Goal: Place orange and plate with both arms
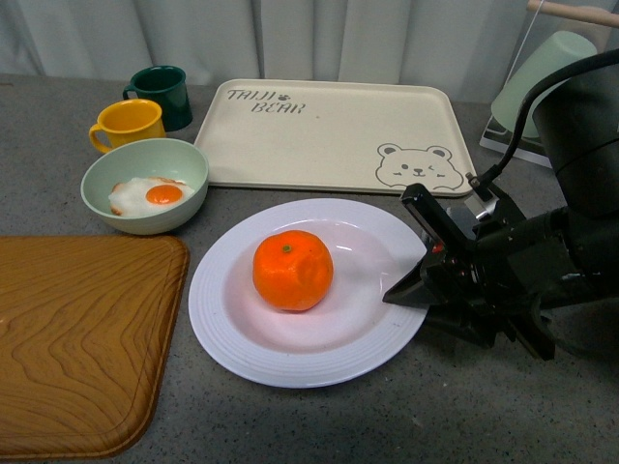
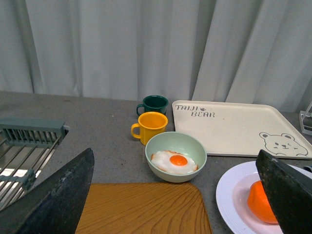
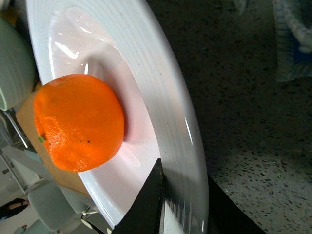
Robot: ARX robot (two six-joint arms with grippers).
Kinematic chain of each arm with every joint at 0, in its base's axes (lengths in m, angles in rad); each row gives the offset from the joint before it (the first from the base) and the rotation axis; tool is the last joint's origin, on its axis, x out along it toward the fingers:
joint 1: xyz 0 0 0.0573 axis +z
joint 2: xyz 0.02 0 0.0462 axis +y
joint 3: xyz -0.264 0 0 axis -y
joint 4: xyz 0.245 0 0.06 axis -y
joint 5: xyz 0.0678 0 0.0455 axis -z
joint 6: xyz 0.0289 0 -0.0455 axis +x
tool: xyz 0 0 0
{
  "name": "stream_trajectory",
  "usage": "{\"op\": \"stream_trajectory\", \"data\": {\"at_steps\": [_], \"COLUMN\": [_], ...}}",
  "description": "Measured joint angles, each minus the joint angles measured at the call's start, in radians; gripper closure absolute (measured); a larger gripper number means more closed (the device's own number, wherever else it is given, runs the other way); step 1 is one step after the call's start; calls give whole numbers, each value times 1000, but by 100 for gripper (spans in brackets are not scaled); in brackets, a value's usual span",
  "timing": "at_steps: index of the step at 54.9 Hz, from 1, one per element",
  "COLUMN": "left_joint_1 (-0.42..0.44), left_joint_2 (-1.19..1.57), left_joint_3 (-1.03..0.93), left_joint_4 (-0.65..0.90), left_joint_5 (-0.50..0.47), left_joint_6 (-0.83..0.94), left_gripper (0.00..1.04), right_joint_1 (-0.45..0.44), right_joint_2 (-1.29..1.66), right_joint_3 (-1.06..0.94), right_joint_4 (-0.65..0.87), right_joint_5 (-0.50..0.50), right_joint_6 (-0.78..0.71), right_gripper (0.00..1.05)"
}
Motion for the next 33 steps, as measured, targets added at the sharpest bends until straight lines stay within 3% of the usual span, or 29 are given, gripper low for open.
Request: {"op": "stream_trajectory", "data": {"at_steps": [5, 23, 33], "left_joint_1": [0, 0, 0], "left_joint_2": [0, 0, 0], "left_joint_3": [0, 0, 0], "left_joint_4": [0, 0, 0], "left_joint_5": [0, 0, 0], "left_joint_6": [0, 0, 0], "left_gripper": [7, 7, 7], "right_joint_1": [-4, -16, -30], "right_joint_2": [-22, -24, 29], "right_joint_3": [-13, -92, 14], "right_joint_4": [75, 434, 454], "right_joint_5": [-31, -100, -105], "right_joint_6": [23, 105, 149], "right_gripper": [102, 102, 102]}}
